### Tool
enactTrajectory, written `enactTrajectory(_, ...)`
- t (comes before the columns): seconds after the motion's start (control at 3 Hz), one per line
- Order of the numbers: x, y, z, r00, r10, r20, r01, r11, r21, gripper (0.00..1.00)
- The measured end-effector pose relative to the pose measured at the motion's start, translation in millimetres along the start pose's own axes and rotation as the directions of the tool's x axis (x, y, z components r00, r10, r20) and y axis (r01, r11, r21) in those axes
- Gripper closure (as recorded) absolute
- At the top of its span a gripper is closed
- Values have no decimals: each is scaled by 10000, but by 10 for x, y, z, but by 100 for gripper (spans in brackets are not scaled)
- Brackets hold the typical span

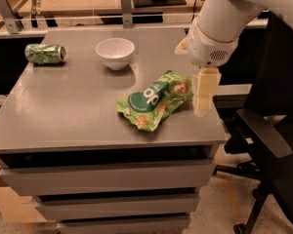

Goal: Move green rice chip bag near white bowl

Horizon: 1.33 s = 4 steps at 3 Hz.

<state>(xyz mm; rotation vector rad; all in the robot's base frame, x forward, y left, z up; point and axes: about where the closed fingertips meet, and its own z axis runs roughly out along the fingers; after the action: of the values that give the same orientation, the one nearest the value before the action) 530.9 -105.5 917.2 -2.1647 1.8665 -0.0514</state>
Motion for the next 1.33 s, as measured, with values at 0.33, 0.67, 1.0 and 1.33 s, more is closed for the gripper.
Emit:
enactTrajectory(0.33,-160,-7,180,9987,-496,86,499,9983,-300,0)
enactTrajectory(0.67,-212,-14,344,9980,-611,167,620,9965,-553,19)
enactTrajectory(1.0,-195,-47,462,9984,-515,238,531,9963,-680,42)
enactTrajectory(1.33,-164,-99,502,9986,-317,420,343,9974,-630,64)
